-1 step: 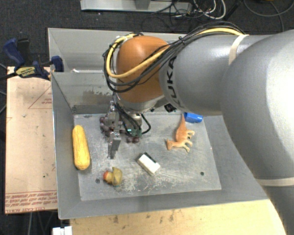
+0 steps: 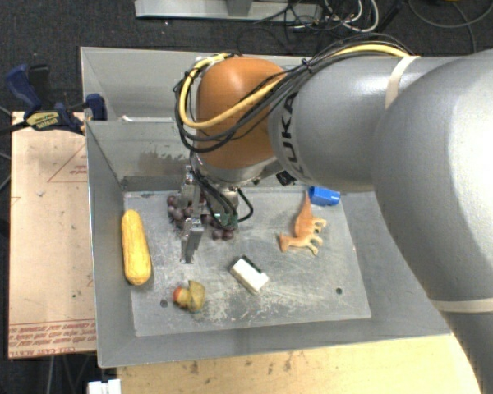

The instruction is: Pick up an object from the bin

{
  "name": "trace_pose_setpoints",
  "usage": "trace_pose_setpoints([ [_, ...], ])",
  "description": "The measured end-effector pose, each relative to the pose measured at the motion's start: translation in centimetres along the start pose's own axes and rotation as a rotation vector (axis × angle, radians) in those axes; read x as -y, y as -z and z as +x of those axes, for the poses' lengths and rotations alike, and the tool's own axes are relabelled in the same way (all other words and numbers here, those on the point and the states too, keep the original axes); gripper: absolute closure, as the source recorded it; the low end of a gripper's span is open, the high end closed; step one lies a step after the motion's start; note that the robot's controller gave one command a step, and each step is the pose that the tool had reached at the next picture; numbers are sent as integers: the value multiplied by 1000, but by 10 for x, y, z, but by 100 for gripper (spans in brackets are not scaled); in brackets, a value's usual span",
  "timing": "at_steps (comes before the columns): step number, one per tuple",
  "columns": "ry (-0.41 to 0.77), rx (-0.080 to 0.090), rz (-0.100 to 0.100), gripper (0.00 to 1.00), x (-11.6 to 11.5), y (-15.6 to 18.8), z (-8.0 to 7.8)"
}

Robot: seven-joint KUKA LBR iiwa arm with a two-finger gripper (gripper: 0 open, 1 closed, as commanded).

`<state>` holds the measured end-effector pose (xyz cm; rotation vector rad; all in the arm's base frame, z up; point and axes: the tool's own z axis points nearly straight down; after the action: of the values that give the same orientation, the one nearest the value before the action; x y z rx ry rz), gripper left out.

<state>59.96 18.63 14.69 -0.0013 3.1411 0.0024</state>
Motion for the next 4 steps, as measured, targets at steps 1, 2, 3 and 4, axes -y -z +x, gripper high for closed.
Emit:
trace_pose_setpoints([
  [1, 92, 8, -2, 0, 5, -18, -13],
  [2, 198, -2, -1, 0, 11, -44, -29],
  [3, -149, 33, -9, 100, 70, -52, -14],
  [4, -146, 11, -8, 0, 68, -55, -8],
])
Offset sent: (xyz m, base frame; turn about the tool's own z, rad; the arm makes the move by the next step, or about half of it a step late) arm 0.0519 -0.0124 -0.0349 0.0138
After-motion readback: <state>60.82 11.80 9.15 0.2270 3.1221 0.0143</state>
